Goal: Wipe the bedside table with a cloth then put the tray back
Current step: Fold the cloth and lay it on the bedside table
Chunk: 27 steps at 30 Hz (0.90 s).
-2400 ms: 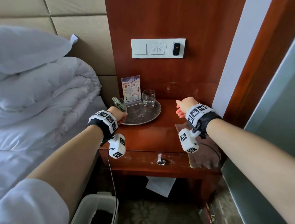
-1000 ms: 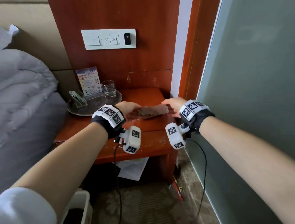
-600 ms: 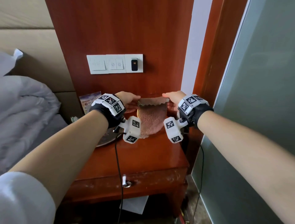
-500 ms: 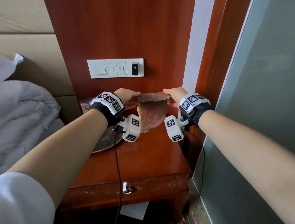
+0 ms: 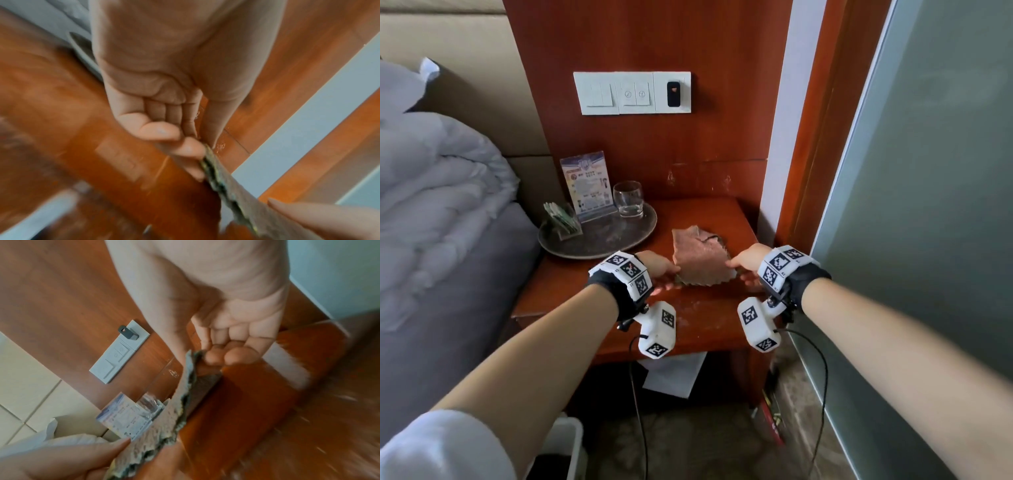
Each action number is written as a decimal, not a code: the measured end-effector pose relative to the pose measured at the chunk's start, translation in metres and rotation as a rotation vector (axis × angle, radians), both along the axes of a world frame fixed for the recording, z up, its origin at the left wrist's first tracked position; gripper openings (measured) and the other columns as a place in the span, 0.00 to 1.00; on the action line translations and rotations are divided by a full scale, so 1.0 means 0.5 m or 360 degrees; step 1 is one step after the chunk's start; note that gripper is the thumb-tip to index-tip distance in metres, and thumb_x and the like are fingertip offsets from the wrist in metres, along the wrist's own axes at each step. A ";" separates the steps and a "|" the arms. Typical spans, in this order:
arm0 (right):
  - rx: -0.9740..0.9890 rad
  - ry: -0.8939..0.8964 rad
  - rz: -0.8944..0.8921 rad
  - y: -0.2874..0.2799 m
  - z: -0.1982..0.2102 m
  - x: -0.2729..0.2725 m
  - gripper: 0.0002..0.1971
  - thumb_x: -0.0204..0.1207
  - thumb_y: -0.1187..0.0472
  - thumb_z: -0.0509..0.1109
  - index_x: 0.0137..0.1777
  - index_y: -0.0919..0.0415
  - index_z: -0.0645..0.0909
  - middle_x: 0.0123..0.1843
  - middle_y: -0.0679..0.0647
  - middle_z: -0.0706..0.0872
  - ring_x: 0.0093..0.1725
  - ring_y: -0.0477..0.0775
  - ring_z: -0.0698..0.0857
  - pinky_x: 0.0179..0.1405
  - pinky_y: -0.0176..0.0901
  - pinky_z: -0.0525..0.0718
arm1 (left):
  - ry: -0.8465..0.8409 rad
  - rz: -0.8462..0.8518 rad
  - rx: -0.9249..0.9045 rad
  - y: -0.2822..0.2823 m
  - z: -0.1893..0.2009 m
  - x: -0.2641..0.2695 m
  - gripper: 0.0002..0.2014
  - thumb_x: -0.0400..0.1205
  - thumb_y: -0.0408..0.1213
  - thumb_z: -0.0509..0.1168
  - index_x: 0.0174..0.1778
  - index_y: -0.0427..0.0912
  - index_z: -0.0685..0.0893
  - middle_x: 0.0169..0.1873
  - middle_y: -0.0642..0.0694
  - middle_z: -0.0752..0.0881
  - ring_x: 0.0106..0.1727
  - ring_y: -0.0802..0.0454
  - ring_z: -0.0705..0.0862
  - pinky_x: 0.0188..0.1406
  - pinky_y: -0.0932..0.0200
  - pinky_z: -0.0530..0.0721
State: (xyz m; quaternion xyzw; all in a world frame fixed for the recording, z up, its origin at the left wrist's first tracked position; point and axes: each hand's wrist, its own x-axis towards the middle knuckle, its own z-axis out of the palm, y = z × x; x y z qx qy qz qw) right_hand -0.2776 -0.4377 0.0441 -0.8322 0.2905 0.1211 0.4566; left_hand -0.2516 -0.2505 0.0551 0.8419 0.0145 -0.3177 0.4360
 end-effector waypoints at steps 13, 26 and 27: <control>-0.0852 -0.0345 0.0260 0.046 -0.075 -0.102 0.13 0.79 0.54 0.66 0.43 0.63 0.83 0.44 0.58 0.88 0.45 0.60 0.88 0.38 0.42 0.79 | -0.0172 0.0093 -0.0028 0.053 -0.080 -0.113 0.15 0.84 0.33 0.63 0.31 0.33 0.79 0.09 0.48 0.80 0.07 0.58 0.75 0.09 0.74 0.70; -0.1206 -0.0354 0.1083 0.045 -0.067 0.064 0.21 0.86 0.54 0.53 0.78 0.54 0.68 0.77 0.56 0.74 0.75 0.61 0.73 0.77 0.57 0.69 | 0.0214 -0.0036 -0.0293 0.086 -0.130 -0.059 0.10 0.84 0.35 0.63 0.38 0.39 0.82 0.32 0.44 0.86 0.23 0.60 0.85 0.23 0.69 0.81; -0.1266 -0.0314 0.1078 0.039 -0.063 0.069 0.22 0.87 0.54 0.53 0.79 0.55 0.67 0.78 0.57 0.73 0.77 0.62 0.71 0.79 0.58 0.65 | 0.0223 -0.0056 -0.0293 0.086 -0.132 -0.057 0.10 0.84 0.35 0.62 0.38 0.40 0.82 0.33 0.44 0.86 0.24 0.60 0.85 0.24 0.69 0.81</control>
